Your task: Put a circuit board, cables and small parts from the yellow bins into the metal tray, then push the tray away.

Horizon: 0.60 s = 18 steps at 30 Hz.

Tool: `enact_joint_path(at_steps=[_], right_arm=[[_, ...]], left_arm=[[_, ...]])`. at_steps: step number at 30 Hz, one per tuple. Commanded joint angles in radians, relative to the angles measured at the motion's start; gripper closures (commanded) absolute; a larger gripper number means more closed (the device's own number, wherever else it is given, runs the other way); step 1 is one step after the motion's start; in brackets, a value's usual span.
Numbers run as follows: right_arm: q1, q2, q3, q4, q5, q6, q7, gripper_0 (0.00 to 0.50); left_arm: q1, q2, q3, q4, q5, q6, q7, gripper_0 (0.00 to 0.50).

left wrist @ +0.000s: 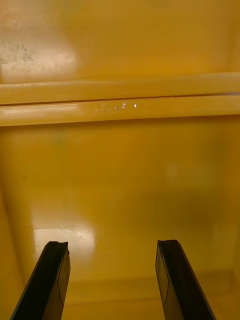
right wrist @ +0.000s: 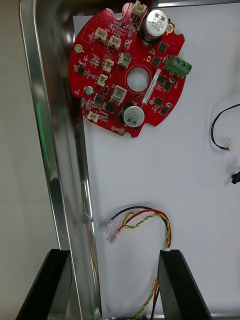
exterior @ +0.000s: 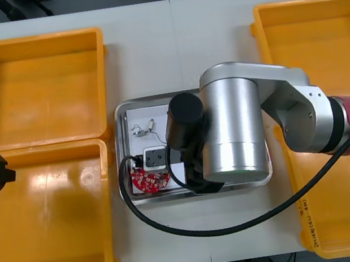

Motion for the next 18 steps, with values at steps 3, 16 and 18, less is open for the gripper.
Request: enact_joint_path(at_steps=[3, 16, 18], right_arm=[[0.044, 0.041, 0.046, -0.032, 0.083, -0.017, 0.020, 0.000], [0.122, 0.041, 0.109, -0.032, 0.191, -0.047, 0.021, 0.000], [0.122, 0.041, 0.119, -0.032, 0.201, -0.047, 0.020, 0.000]], left_arm=[[0.018, 0.041, 0.018, -0.034, 0.009, 0.006, -0.108, 0.000], [0.018, 0.041, 0.018, -0.034, 0.009, 0.006, -0.108, 0.000], [0.018, 0.041, 0.018, -0.034, 0.009, 0.006, -0.108, 0.000]])
